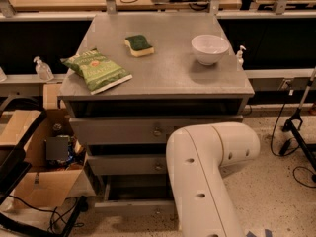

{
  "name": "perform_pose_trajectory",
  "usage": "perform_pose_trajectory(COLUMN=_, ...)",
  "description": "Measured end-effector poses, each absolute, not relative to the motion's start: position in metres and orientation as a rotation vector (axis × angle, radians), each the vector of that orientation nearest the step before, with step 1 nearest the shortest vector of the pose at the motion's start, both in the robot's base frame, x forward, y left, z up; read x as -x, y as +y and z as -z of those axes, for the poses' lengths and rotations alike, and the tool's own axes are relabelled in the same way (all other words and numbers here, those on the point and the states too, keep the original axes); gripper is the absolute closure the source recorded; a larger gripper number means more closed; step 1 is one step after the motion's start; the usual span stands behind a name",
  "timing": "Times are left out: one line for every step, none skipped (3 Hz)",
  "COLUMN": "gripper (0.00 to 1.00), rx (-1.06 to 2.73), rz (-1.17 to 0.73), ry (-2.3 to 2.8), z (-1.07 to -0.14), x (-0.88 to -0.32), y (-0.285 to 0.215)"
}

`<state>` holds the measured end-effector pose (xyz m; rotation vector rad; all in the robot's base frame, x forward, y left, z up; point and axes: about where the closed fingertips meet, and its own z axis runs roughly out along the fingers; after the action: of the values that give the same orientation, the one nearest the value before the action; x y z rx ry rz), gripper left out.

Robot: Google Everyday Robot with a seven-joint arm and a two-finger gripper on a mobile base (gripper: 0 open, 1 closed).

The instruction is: Open bottom drawer

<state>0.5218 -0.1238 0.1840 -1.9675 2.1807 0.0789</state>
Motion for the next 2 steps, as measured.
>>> perform_pose_trajectory(gripper=0.18, rx=1.969, rz=-0.081, ry=2.181, z=-0.183, x=-0.521, y=-0.123)
perform_pose_trajectory(gripper=0.50, rx=1.963, rz=-0.112, ry=2.233, z=-0.178, x=-0.495, y=-0.124)
